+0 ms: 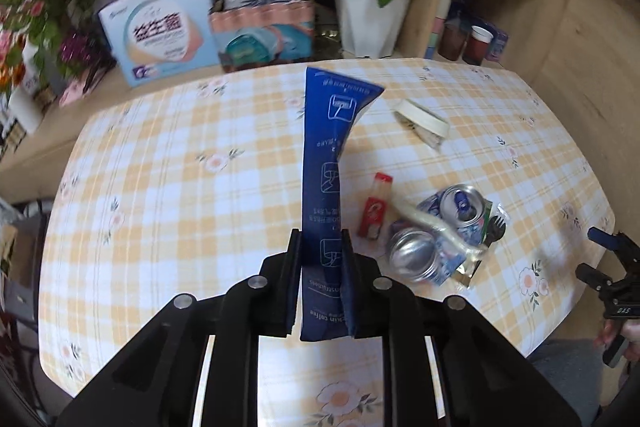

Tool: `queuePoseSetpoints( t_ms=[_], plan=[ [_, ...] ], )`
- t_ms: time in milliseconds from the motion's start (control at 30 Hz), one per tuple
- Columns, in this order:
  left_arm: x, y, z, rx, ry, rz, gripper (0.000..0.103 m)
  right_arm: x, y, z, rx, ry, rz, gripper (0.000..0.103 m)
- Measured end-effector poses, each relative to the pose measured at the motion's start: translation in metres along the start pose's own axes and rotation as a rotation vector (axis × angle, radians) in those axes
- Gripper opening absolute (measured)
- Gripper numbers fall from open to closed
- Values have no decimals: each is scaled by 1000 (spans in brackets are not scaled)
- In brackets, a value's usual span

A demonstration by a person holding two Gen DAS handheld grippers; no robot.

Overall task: Collect trash
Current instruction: 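Grasp the clear plastic strip with the right gripper while the left holds the blue box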

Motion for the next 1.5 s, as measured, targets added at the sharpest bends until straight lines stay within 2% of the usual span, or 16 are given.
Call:
queuePoseSetpoints(
  t_ms=[33,100,200,333,533,700,867,1067,1333,1500],
  plan=[
    [4,1,-3,5,-14,-6,17,-1,1,-5,5,-15,0,93],
    [8,4,-11,16,-34,-7,17,-4,5,-15,7,-52,-6,80],
    [11,7,-19,54,-73,17,18,-11,12,-34,-7,-100,-15,76],
    [13,4,-25,80,-93,50,17,-24,24,-62,-29,-160,-22,60],
    [28,-4,-25,136,-119,84,17,-36,45,-112,-67,-241,-34,45],
    [46,-14,-22,178,-142,95,17,-43,63,-140,-47,-291,-50,37],
    [60,-23,-19,192,-152,110,17,-43,77,-154,-11,-324,-72,22],
    [72,-35,-14,197,-153,140,17,-43,71,-155,-28,-325,-57,14],
    [75,-61,-11,189,-173,206,17,-54,30,-149,-62,-264,32,14],
    [81,-78,-2,184,-162,229,17,-55,12,-146,-67,-254,55,14]
  ],
)
Point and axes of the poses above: each gripper's, at about its wrist camera, not at the fingertips, and y roughly the way its jaws point, z to its right, x to its underside, the point moved 4 cm from there along y, roughly the way its jaws point, and after that the axes turned 15 degrees about x, right-handed, at the moved point
